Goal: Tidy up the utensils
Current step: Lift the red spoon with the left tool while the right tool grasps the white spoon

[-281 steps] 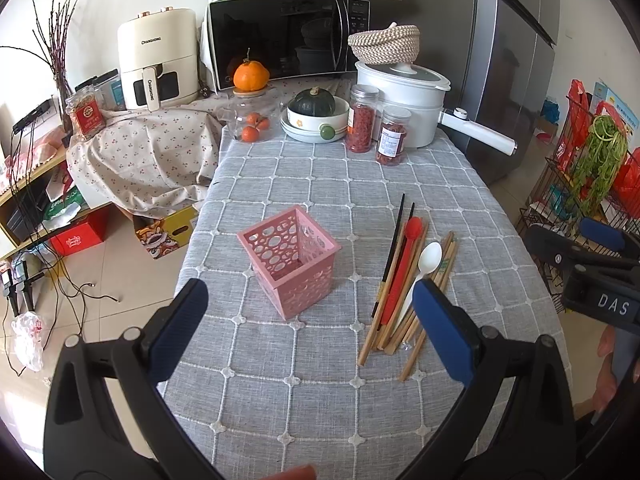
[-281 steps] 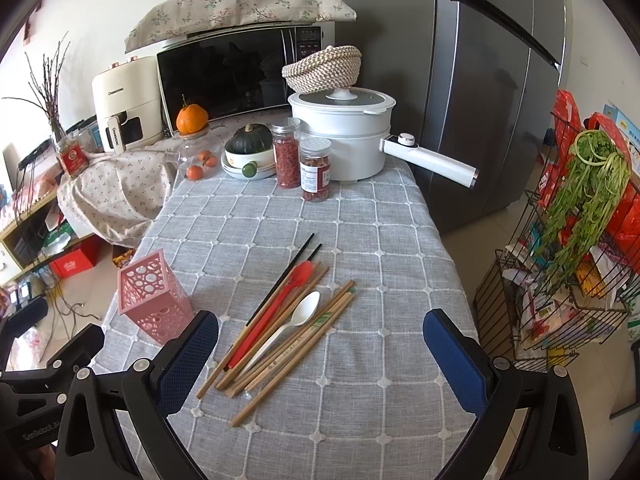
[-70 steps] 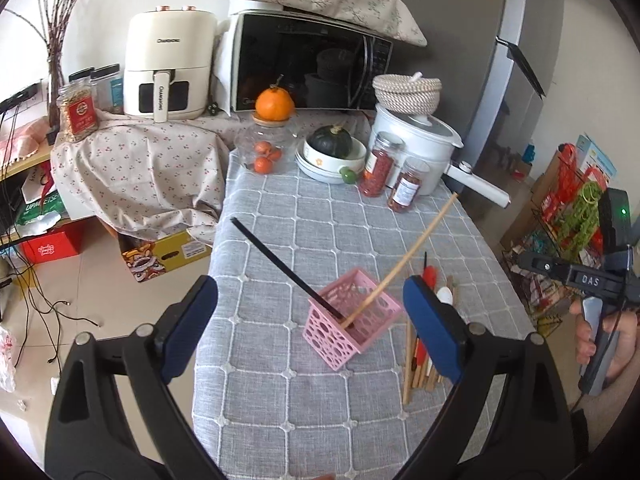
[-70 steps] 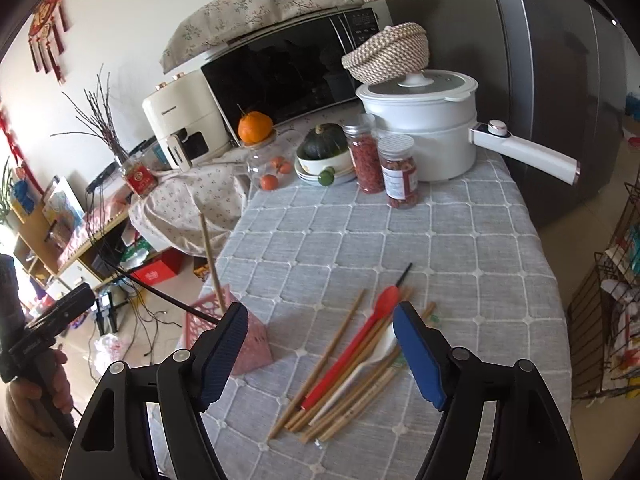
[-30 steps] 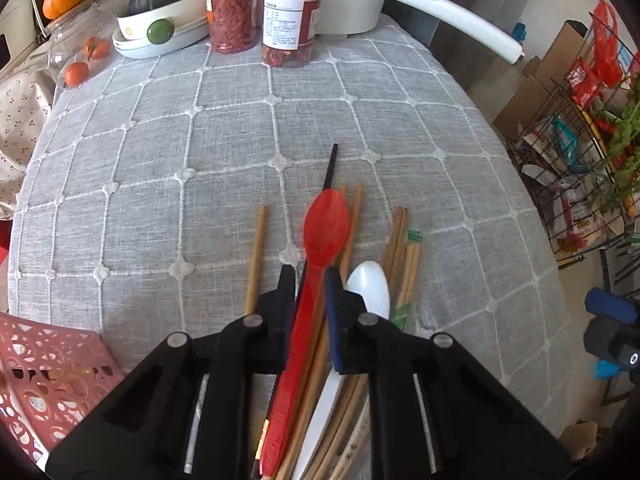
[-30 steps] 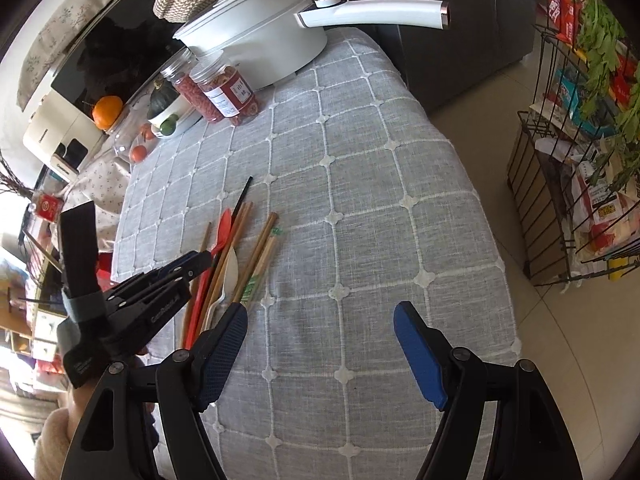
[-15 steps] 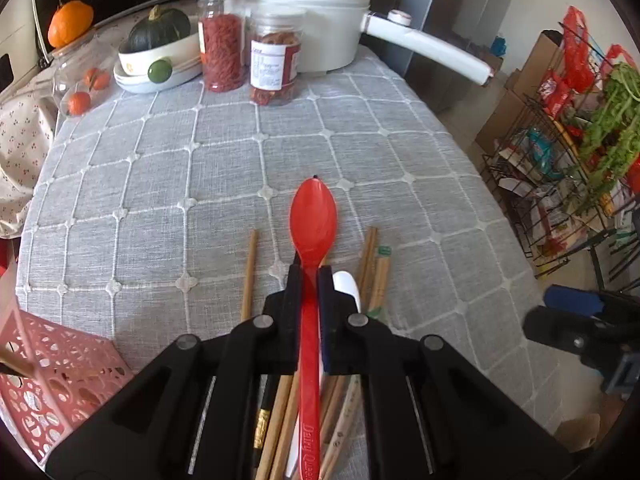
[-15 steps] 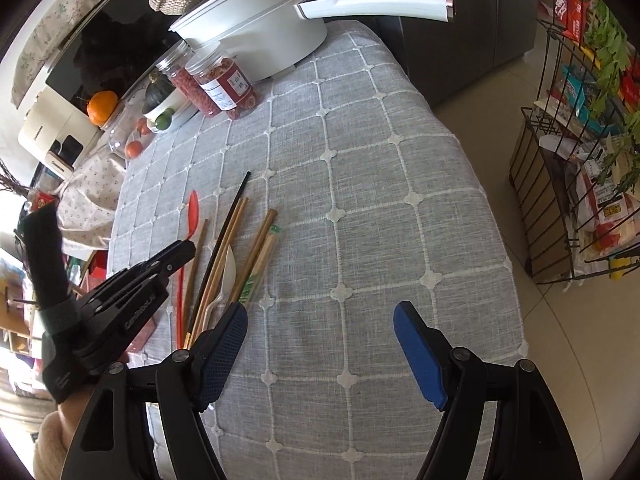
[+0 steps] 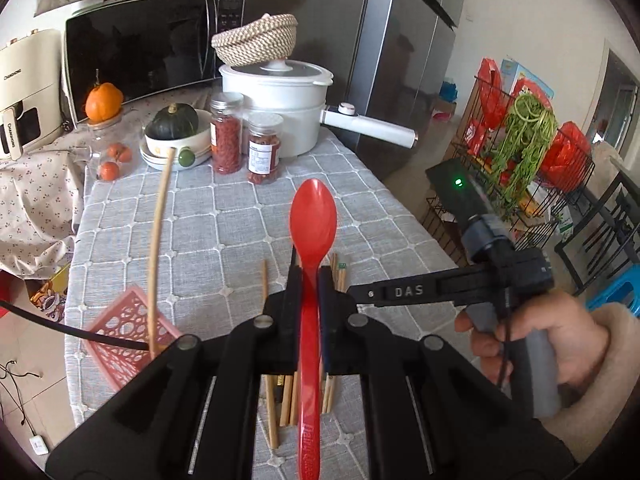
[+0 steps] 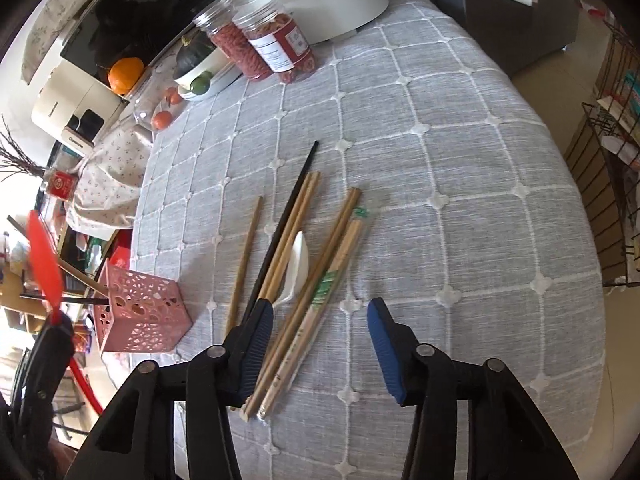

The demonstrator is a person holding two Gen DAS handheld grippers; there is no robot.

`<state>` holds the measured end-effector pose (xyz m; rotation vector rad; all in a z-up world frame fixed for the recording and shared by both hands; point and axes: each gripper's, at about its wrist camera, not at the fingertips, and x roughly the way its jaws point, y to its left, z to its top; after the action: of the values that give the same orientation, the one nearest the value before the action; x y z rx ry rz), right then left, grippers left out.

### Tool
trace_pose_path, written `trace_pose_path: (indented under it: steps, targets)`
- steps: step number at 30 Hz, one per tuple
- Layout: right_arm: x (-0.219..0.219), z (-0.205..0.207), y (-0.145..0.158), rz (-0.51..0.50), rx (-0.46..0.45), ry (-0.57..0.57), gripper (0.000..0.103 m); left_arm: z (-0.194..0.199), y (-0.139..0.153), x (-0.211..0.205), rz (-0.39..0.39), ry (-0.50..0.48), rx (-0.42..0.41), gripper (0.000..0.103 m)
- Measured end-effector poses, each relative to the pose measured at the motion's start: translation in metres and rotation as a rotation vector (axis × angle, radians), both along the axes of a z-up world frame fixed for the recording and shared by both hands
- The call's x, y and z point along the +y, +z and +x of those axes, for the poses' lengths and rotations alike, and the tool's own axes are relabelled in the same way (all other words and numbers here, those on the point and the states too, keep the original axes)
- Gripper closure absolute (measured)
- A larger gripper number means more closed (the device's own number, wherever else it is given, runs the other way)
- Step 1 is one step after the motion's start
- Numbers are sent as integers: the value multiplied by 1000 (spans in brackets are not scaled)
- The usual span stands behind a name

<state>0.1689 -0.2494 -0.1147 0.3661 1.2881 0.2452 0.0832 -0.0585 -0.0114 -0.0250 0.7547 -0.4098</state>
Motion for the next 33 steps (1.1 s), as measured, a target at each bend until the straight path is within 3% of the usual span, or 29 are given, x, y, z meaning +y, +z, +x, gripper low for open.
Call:
trace_pose_path:
  steps: [4,13,18,24,29,33]
  targets:
    - [19,15,-9,-13,10,12,74,-2,7,24,-26,38,-28,94]
    - [37,32,-32,-60,35,2,86,-6,10,67,-77,115,-54,94]
    - [40,36,-40,-91,35,-6,95,-8,16,80,-110,157,-121,94]
    - [40,32,-30,-142,-19,-10,100,-4,14,93,-131,254,-265,94]
    - [33,25,-9,-132,-102,-22,101,5,7,93,-86,318,-387,94]
    - [23,17,9,-96,-154,-50,101,15,-6,94,-49,361,-405,94]
